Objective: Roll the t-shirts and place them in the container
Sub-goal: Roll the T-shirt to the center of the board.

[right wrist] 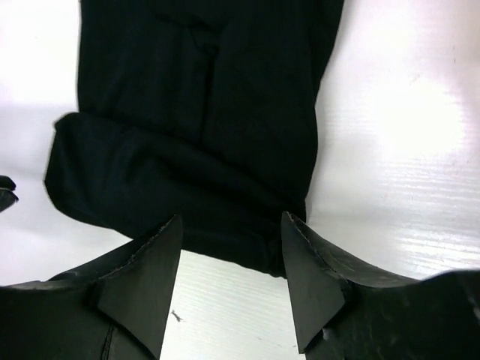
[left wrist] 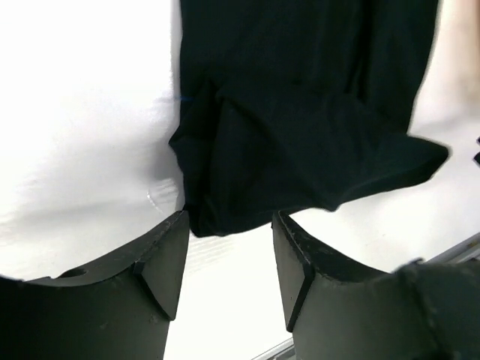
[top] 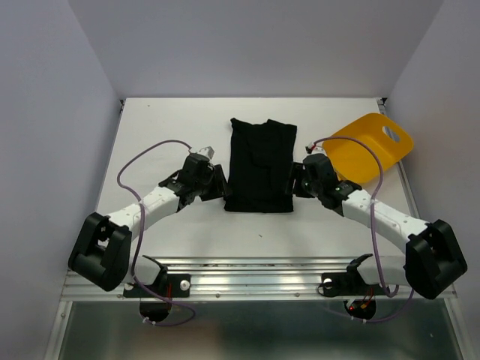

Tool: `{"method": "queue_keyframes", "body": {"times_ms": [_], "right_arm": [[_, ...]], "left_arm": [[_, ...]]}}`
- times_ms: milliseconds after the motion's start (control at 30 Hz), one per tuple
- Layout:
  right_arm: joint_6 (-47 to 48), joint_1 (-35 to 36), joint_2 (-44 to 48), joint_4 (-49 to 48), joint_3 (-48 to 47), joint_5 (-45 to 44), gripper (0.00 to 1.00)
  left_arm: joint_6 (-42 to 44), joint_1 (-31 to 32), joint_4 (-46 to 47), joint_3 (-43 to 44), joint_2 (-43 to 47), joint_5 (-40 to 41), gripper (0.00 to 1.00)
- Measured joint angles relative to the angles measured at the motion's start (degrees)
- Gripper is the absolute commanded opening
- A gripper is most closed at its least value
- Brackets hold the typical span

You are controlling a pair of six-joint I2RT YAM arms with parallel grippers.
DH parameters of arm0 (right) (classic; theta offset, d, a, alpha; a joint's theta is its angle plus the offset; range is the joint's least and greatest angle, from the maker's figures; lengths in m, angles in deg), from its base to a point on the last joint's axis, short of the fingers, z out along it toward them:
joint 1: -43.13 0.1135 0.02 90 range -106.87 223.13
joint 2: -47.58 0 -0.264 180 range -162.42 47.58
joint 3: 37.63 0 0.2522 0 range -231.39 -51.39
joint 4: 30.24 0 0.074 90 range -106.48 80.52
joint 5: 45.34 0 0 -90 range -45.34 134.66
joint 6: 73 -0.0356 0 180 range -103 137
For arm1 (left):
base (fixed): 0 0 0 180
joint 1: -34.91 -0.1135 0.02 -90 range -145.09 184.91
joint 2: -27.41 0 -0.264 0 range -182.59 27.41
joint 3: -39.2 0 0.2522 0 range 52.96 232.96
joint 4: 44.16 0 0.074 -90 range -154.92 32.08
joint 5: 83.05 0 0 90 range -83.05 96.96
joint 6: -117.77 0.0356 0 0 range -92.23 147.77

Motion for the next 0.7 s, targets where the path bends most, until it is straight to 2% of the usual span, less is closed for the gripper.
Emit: {"method": "queue_keyframes", "body": {"times_ms": [67, 100, 133, 233, 700], "right_arm": [[0.0, 0.0, 0.5, 0.6, -1.4, 0.0, 0.43], [0.0, 0.0, 0.5, 0.8, -2.1, 0.1, 0.33], [-0.1, 0.0, 0.2, 1.0, -3.1, 0.3, 0.14], [-0.7, 0.0, -1.9, 1.0, -5.3, 1.1, 0.01], [-2.1, 0.0, -11.9, 1.4, -6.6, 4.8, 0.01]], "left_arm": [[0.4, 0.0, -1.6, 2.7, 1.2, 0.8, 0.35], [0.7, 0.1, -2.1, 4.0, 1.2, 1.1, 0.1], [0.8, 0.2, -2.1, 5.3, 1.2, 1.4, 0.0], [0.9, 1.2, -2.4, 8.6, -0.1, 2.1, 0.0], [-0.7, 3.1, 0.2, 10.0, -12.4, 1.4, 0.0]]}}
